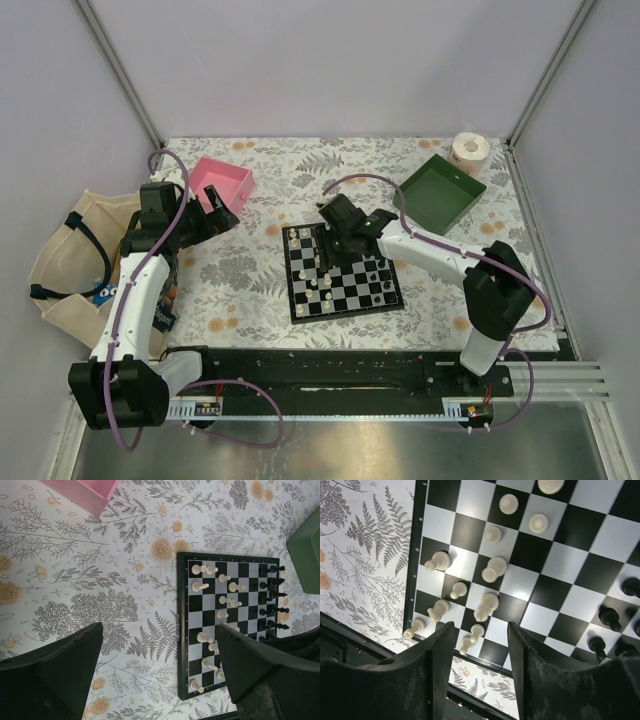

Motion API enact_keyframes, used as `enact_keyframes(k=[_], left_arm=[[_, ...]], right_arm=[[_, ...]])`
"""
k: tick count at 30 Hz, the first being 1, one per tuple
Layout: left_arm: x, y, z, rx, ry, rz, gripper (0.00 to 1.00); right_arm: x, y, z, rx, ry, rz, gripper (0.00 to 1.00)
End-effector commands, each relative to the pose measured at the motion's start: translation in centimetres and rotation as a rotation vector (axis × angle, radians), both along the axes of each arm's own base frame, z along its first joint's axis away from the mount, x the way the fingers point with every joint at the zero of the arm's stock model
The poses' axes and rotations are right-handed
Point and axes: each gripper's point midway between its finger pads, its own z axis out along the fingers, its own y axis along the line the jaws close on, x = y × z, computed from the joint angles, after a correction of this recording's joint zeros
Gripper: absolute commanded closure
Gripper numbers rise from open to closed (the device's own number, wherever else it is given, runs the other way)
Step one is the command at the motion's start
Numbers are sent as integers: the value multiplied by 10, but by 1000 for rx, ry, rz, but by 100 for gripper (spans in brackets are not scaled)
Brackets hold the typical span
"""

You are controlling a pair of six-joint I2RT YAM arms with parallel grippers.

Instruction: Set up the chess pieces on the board

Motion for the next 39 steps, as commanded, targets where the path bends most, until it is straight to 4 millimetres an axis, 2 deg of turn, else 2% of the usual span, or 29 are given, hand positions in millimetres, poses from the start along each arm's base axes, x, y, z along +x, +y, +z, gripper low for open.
enact_keyframes(k=[1, 13, 20, 33, 39], left_arm=[[4, -1, 15, 1, -63, -18, 1], [4, -3, 16, -5, -65, -24, 1], [4, -3, 16, -6, -65, -23, 1], [4, -4, 14, -9, -59, -29, 1], [4, -4, 15, -12, -60, -29, 1]], right_arm=[[1, 17, 8, -10, -20, 39, 45], [-5, 19, -17, -79, 13, 45, 45], [-3, 25, -20, -75, 19, 50, 48], [-2, 24, -27, -99, 28, 51, 54], [-3, 23, -27, -102, 29, 54, 64]])
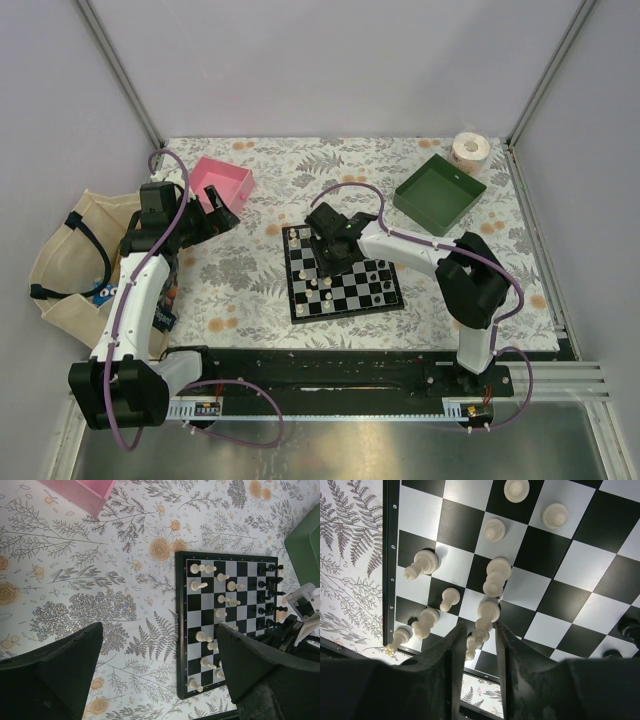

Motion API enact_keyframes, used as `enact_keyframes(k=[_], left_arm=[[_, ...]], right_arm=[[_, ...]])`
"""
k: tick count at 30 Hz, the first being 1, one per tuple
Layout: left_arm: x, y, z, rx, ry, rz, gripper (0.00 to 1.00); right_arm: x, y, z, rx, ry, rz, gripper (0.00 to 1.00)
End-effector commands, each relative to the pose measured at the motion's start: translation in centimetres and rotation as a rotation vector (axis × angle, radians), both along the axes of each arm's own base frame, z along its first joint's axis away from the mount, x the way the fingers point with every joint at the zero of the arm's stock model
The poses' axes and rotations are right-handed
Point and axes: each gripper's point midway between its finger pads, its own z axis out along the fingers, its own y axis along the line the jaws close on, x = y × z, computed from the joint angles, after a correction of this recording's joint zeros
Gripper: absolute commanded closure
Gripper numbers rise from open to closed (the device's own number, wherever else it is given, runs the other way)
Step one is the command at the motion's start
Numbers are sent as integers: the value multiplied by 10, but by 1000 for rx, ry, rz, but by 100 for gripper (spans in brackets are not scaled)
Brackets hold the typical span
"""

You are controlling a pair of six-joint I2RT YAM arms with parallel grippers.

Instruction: Set up the chess pieces on the board

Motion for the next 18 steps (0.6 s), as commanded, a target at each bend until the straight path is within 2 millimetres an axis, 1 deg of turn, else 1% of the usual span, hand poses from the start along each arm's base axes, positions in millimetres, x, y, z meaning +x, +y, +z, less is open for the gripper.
enact_keyframes(k=[1, 3, 6, 10, 15, 18], left_arm=[[4, -3, 15, -6, -61, -23, 1], [4, -3, 14, -7, -58, -23, 1], [5, -3, 15, -7, -61, -23, 1], [5, -2, 15, -7, -60, -22, 1], [4, -3, 16, -8, -63, -24, 1], [4, -3, 17, -6, -69, -24, 1]], right_arm=[[4, 9, 14, 16, -33, 19, 65], [4, 10, 14, 17, -27, 23, 75], [3, 9, 18, 19, -30, 24, 82], [6, 7, 33, 31, -65, 19, 84], [9, 7, 61, 67, -115, 15, 85], [12, 12, 78, 97, -136, 21, 85]])
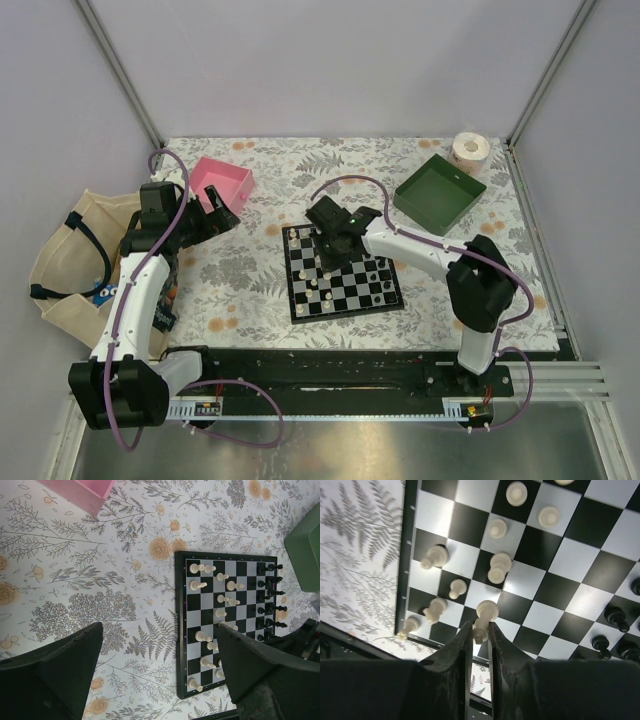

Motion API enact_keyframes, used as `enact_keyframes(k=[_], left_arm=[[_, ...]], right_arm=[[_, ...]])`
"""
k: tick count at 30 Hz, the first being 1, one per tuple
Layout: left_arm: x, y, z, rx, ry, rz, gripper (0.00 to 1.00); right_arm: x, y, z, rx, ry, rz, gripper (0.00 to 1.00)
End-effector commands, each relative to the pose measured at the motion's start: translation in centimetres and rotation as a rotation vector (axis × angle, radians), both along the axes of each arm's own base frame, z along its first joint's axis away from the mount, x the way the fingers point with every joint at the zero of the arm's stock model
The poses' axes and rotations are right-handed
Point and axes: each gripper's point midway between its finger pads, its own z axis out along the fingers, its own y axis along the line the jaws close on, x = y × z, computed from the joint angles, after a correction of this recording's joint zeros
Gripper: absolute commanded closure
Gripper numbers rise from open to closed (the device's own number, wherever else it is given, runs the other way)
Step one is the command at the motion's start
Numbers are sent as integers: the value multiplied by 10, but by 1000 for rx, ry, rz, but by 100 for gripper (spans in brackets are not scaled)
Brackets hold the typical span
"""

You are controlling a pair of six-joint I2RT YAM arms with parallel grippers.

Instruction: Set up the chess pieces on the board

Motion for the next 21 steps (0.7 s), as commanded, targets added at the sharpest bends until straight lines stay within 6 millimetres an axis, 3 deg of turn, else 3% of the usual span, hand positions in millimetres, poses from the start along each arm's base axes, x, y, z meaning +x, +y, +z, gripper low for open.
enact_keyframes(k=[1, 7, 14, 21], left_arm=[[4, -2, 17, -2, -69, -20, 1], [4, -2, 19, -1, -75, -19, 1], [3, -2, 20, 0, -78, -18, 1], [2, -3, 21, -5, -80, -23, 1]], right_arm=[[13, 17, 68, 113, -131, 15, 85], [14, 37, 82, 150, -142, 46, 85], [13, 66, 68, 135, -125, 90, 85], [31, 75, 52, 83, -149, 74, 85]])
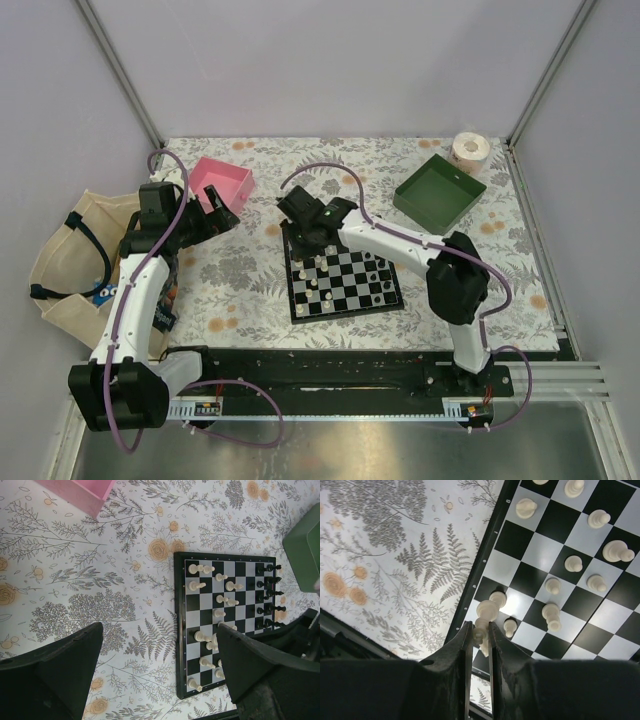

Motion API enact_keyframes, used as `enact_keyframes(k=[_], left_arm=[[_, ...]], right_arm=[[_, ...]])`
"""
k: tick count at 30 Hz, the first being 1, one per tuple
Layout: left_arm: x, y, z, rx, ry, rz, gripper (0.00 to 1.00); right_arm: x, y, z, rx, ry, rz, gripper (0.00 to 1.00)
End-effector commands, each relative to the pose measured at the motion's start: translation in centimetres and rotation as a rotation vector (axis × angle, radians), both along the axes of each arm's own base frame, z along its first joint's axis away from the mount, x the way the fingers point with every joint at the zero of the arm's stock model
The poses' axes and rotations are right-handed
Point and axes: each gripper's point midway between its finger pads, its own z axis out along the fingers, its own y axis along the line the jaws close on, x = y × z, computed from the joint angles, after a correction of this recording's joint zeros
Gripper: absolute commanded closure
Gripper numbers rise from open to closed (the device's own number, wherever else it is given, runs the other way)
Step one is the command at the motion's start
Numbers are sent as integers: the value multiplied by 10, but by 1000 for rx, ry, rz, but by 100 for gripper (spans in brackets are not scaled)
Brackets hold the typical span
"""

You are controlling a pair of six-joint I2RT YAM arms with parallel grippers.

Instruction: Set up the chess pieces on the board

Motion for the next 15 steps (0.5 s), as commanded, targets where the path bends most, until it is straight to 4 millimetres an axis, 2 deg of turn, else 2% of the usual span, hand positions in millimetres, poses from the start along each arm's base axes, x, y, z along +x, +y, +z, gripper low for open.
enact_keyframes(k=[1, 10, 15], left_arm=[[3, -2, 17, -4, -69, -21, 1], [3, -3, 18, -5, -70, -22, 1], [3, -3, 18, -5, -72, -22, 1]], right_arm=[[15, 8, 3, -22, -53, -5, 85], [28, 22, -13, -49, -51, 6, 86], [24, 16, -30, -85, -26, 4, 87]])
